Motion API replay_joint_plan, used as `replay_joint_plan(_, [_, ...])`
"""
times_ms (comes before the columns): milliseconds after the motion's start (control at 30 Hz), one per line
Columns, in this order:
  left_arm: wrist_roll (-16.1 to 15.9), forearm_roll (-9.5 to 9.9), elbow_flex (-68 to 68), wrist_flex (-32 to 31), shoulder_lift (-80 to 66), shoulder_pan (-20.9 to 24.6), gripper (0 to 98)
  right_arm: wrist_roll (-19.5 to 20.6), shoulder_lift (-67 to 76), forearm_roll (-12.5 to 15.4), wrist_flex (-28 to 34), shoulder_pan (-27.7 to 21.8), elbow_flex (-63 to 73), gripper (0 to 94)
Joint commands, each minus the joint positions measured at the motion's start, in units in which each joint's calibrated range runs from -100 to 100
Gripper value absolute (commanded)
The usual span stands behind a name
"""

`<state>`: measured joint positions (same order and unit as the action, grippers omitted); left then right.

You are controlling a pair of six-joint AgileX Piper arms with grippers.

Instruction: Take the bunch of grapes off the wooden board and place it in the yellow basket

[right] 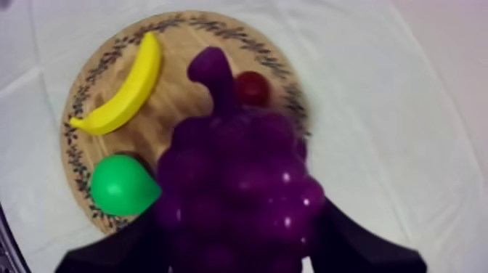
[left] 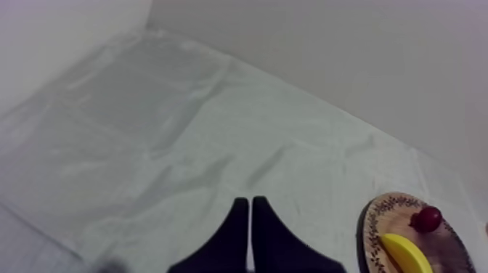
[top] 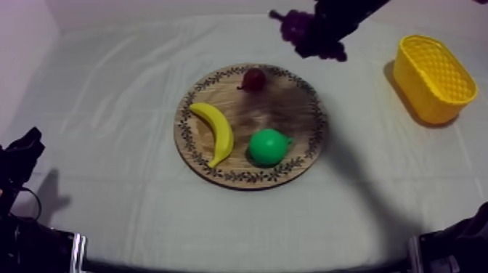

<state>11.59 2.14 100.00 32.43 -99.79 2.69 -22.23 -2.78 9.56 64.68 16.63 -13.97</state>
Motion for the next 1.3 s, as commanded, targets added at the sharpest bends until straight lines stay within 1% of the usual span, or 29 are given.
replay_joint_plan(0, [0.0,-0.02,0.0,0.0,0.0,0.0,0.1,0.5,1.1,0.0,-0.8,-2.9,-0.2,37.7])
replay_joint_plan(167, [0.0,-0.02,0.0,0.0,0.0,0.0,0.1,1.6,1.3,-0.2,-2.9,-8.8,-0.1,38.3])
replay_joint_plan(300, [0.0,-0.02,0.0,0.0,0.0,0.0,0.1,2.3,0.4,-0.9,-4.8,-13.5,0.1,39.1])
replay_joint_plan(567, [0.0,-0.02,0.0,0.0,0.0,0.0,0.1,3.5,-5.4,-2.1,-7.8,-22.1,1.9,40.7])
replay_joint_plan(733, [0.0,-0.02,0.0,0.0,0.0,0.0,0.1,4.6,-9.8,-3.6,-8.8,-25.2,3.9,43.2])
replay_joint_plan(967, [0.0,-0.02,0.0,0.0,0.0,0.0,0.1,6.7,-13.6,-6.2,-12.1,-26.9,3.5,48.4])
replay_joint_plan(1033, [0.0,-0.02,0.0,0.0,0.0,0.0,0.1,7.1,-14.1,-6.6,-12.6,-27.4,3.2,51.0])
replay_joint_plan(1200, [0.0,-0.02,0.0,0.0,0.0,0.0,0.1,8.6,-14.5,-7.3,-12.7,-28.3,2.7,67.6])
replay_joint_plan(1267, [0.0,-0.02,0.0,0.0,0.0,0.0,0.1,9.2,-14.1,-7.6,-12.7,-28.5,2.4,72.2])
